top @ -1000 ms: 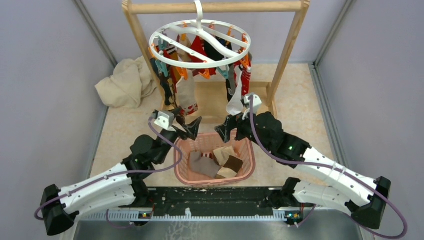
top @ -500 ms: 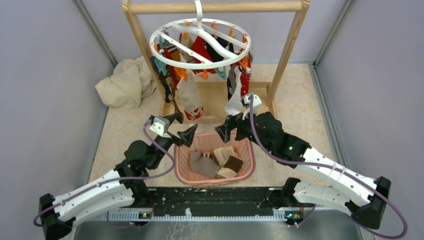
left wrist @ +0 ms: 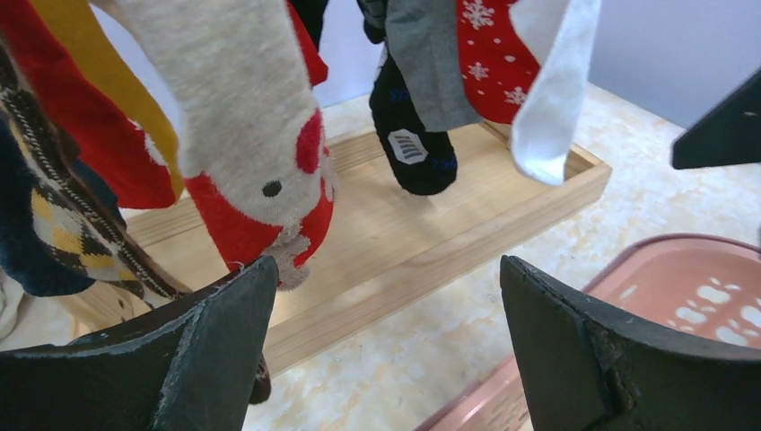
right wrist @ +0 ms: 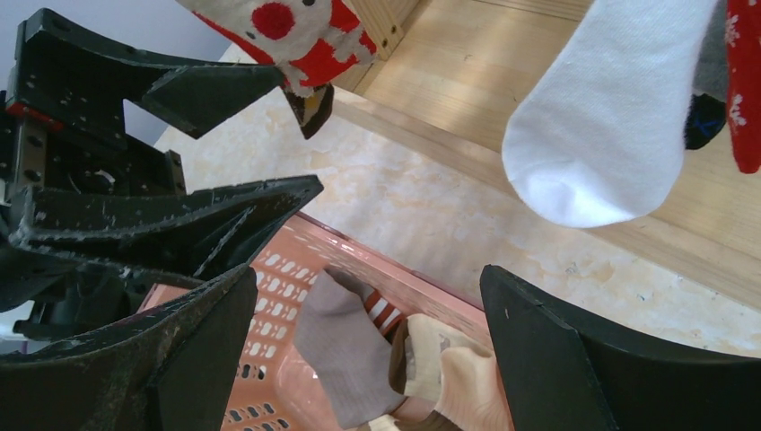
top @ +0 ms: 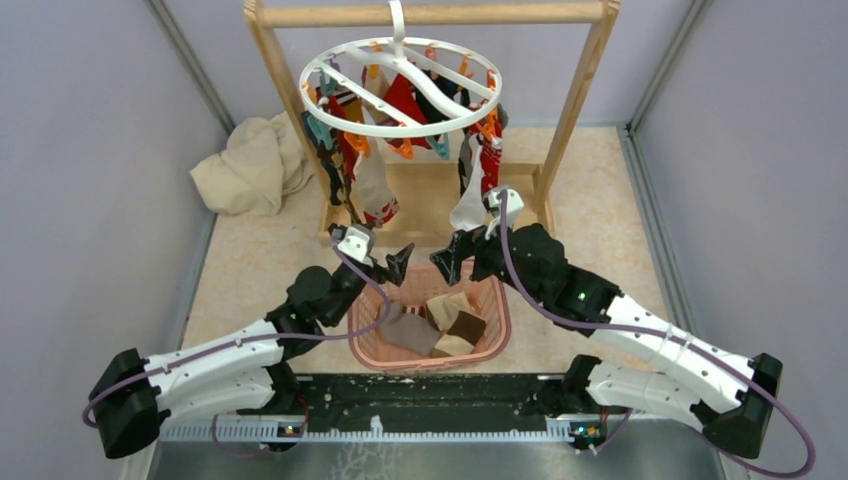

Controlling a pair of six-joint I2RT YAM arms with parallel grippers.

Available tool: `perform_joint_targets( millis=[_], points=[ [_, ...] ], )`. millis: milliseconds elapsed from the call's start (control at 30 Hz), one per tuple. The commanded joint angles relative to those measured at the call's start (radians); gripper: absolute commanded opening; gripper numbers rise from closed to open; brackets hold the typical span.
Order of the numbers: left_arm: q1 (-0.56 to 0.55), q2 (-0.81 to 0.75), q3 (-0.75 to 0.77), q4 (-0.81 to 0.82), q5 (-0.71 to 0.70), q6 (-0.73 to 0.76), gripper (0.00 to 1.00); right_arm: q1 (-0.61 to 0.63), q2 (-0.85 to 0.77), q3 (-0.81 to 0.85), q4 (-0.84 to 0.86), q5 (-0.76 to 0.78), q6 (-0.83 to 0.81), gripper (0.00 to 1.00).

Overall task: Remove the socks clipped to the hanger
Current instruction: Remove the sock from the hanger.

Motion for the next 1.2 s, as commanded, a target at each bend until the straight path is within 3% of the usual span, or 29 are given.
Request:
perform_joint_targets(
  millis=[0,200,433,633,933,1167],
  points=[
    [0.033,0.017,0.042,0.109,-0.002,0.005,0.99,-0.008,-0.035,0.06,0.013,0.007,0.005,0.95],
    [0.032,-0.067,0.058,-0.047,0.009,-0.063,0.99,-0.008,-0.052,0.053,0.008,0.016,0.004,0.95],
    [0.033,-0.182,0.01,-0.098,-0.061,-0.056,0.99,-0.007,-0.04,0.047,0.022,0.002,0.008,0.95],
    [0.033,-0.196,0.027,-0.12,-0.128,-0.033,0.99,-0.007,-0.032,0.054,0.025,-0.001,0.008,0.95],
    [0.035,-0.174,0.039,0.001,-0.238,0.062,0.99,-0.007,-0.032,0.058,0.016,0.001,0.007,0.95],
    [0.112,-0.107,0.052,0.047,-0.073,0.056,0.99,-0.007,-0.031,0.065,0.017,-0.001,0.003,0.95]
  ],
)
